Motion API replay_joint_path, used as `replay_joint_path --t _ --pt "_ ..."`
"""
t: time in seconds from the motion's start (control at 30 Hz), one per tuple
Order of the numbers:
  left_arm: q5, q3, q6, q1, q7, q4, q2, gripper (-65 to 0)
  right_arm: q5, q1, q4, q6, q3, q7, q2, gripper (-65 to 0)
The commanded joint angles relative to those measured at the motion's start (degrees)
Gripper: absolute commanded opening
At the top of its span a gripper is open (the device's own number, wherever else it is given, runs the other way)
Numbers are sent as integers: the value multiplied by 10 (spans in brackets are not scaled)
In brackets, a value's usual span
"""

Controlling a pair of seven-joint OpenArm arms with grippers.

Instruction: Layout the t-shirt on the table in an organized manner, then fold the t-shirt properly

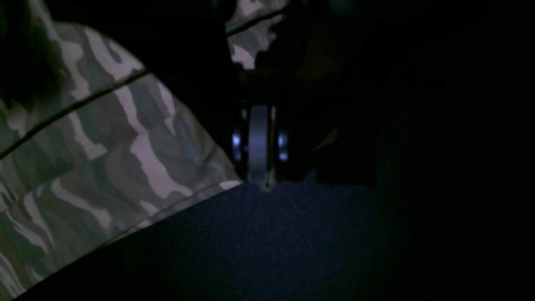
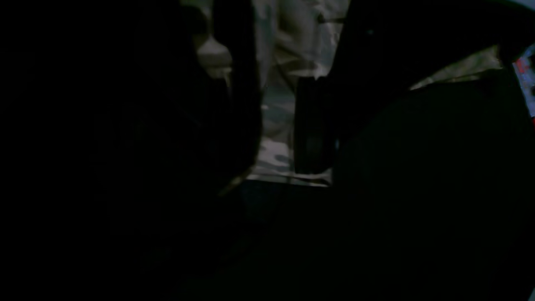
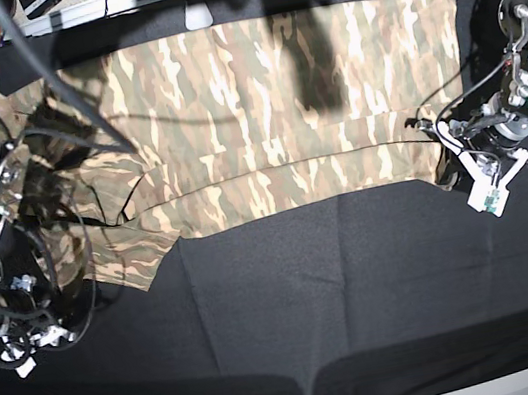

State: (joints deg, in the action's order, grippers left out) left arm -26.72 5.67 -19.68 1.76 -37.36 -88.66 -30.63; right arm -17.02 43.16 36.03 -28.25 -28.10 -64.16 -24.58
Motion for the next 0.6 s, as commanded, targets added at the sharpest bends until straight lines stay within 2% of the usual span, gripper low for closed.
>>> replay_joint_path --t 0.0,0.13,0.37,0.4,0.47,0.57 --pt "-3 -5 0 11 14 -11 -8 -650 2 22 8 -4 0 11 -11 -421" --pt "-3 -5 0 11 14 -11 -8 -650 5 22 8 -4 0 11 -11 -422" --pt "-3 -5 0 11 14 -11 -8 -650 5 22 8 -5 0 4 -9 -650" --pt "-3 -5 0 11 14 -11 -8 -650 5 22 8 -10 0 4 -8 -650" --pt "-3 -5 0 11 14 -11 -8 -650 -2 22 8 -49 0 -1 -8 -650" --pt "-3 -5 0 11 14 -11 -8 -650 -50 22 8 -90 0 -3 -8 -650"
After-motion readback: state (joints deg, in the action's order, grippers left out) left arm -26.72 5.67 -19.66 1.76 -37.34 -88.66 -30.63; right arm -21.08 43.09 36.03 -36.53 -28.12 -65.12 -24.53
